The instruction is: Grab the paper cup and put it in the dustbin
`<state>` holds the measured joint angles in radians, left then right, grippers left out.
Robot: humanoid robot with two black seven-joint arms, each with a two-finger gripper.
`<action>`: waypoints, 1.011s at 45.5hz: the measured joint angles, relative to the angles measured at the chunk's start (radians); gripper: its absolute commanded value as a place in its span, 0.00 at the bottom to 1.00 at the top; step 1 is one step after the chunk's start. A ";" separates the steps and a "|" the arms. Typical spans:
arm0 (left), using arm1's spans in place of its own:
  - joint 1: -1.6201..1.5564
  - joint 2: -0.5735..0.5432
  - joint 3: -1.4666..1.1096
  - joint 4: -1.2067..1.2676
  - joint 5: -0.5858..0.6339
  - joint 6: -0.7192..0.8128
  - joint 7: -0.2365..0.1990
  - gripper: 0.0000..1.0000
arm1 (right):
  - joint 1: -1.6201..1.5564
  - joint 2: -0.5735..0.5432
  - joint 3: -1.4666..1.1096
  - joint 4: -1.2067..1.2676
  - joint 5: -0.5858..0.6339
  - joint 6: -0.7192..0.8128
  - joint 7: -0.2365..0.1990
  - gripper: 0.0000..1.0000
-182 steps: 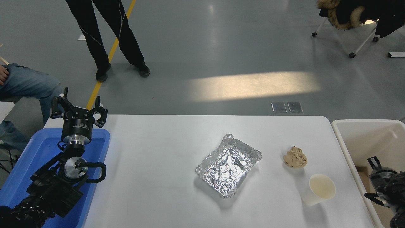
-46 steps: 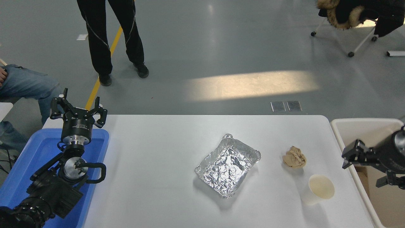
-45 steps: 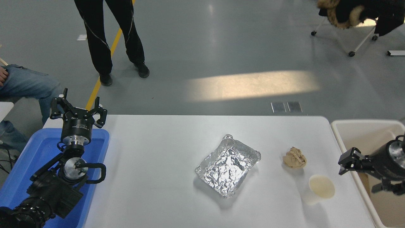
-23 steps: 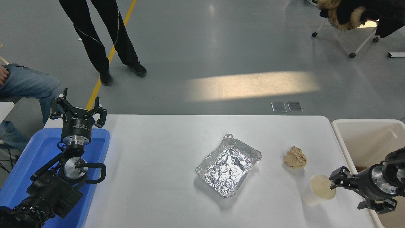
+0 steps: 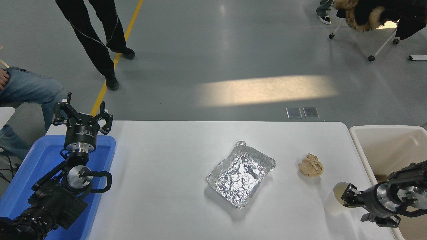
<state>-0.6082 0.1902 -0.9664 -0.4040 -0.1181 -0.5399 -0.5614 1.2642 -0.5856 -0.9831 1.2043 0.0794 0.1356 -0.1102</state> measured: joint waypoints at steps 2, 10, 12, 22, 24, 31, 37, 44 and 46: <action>0.000 0.000 0.000 0.000 0.000 0.000 0.000 0.99 | -0.001 0.000 0.003 0.000 0.001 -0.002 0.000 0.00; -0.001 0.000 0.000 0.000 0.000 0.000 0.000 0.99 | 0.042 -0.042 0.007 0.054 0.002 -0.004 -0.002 0.00; -0.001 0.000 0.000 -0.001 0.001 0.000 0.000 0.99 | 0.070 -0.063 0.004 0.085 -0.001 -0.002 -0.002 0.00; -0.001 0.000 0.000 -0.001 0.001 0.000 0.000 0.99 | 0.319 -0.138 -0.094 0.276 -0.014 0.018 -0.010 0.00; -0.001 0.000 0.000 -0.001 0.001 0.000 0.000 0.99 | 0.394 -0.143 -0.131 0.320 -0.015 0.032 -0.011 0.00; -0.001 0.000 0.000 0.000 0.001 0.000 0.001 0.99 | 0.696 -0.125 -0.263 0.435 -0.011 0.141 -0.012 0.00; -0.001 0.000 0.000 -0.001 0.002 0.000 0.001 0.99 | 0.977 -0.078 -0.353 0.486 -0.002 0.316 -0.012 0.00; -0.001 0.000 0.000 -0.001 0.001 0.000 0.001 0.99 | 1.233 -0.020 -0.406 0.512 0.012 0.479 -0.010 0.00; -0.001 0.000 0.000 0.000 0.001 0.000 0.001 0.99 | 1.299 -0.002 -0.418 0.520 0.017 0.515 -0.010 0.00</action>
<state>-0.6089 0.1902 -0.9664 -0.4044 -0.1174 -0.5401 -0.5608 2.5628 -0.5878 -1.4009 1.7238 0.0965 0.6503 -0.1201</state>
